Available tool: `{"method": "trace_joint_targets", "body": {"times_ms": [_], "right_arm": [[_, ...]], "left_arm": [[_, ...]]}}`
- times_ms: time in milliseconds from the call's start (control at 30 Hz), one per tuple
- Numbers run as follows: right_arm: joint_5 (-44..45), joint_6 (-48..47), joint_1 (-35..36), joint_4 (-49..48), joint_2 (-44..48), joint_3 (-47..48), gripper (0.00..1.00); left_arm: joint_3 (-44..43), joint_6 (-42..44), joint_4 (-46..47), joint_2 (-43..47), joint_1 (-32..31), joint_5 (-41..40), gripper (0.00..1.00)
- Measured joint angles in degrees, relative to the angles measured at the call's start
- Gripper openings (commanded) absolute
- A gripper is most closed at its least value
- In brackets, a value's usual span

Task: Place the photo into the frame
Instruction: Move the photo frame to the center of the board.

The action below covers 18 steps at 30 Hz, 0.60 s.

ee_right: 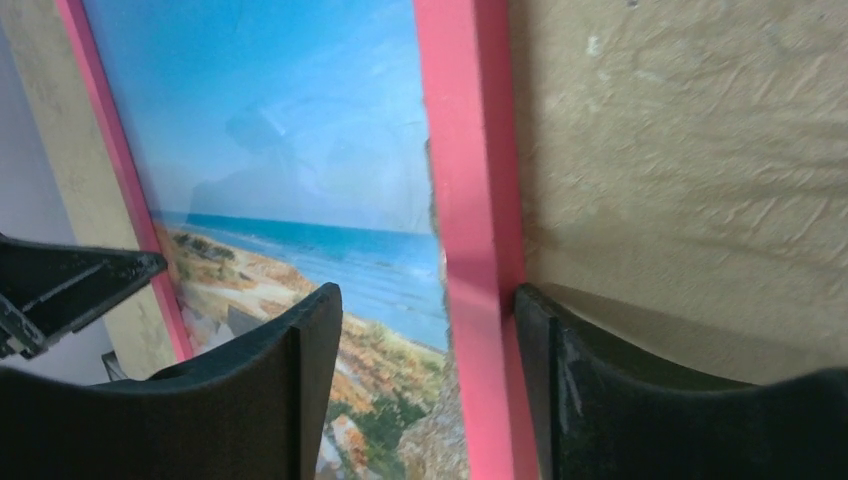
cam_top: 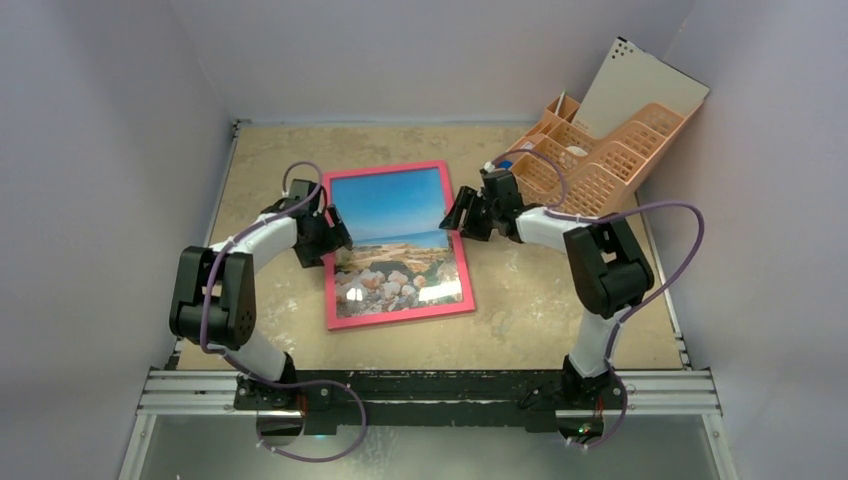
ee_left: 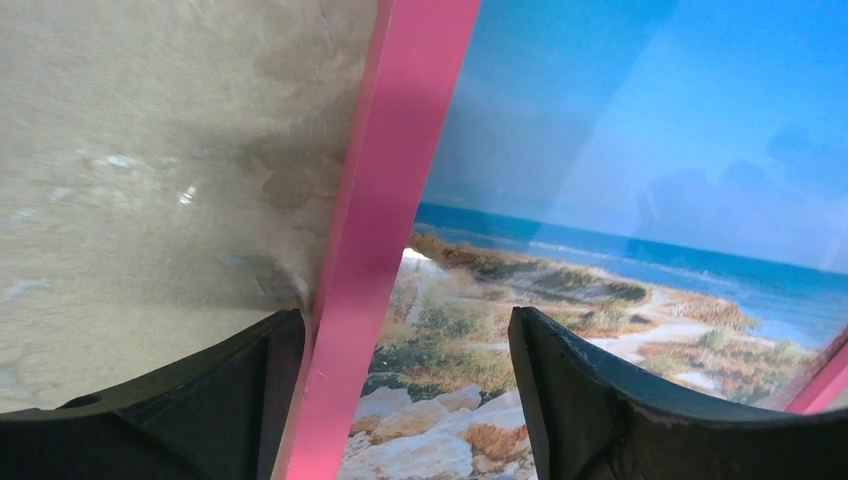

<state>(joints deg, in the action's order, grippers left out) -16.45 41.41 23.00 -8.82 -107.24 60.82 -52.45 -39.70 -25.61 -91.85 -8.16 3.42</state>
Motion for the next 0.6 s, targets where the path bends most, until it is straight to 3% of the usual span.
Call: {"method": "trace_joint_targets", "body": {"times_ms": [67, 233, 600], "right_arm": [[1.42, 0.20, 0.87, 1.20, 1.77, -0.07, 0.75], [5.95, -0.11, 2.05, 3.34, 11.43, -0.44, 0.80], [23.15, -3.58, 2.10, 13.03, 39.98, -5.18, 0.82]], "left_arm": [[-1.44, 0.09, -1.46, 0.07, -0.22, -2.32, 0.83], [-5.90, 1.86, -6.38, 3.30, -0.48, -10.32, 0.85], [-8.50, 6.99, -13.73, 24.70, -0.48, -14.34, 0.83]]}}
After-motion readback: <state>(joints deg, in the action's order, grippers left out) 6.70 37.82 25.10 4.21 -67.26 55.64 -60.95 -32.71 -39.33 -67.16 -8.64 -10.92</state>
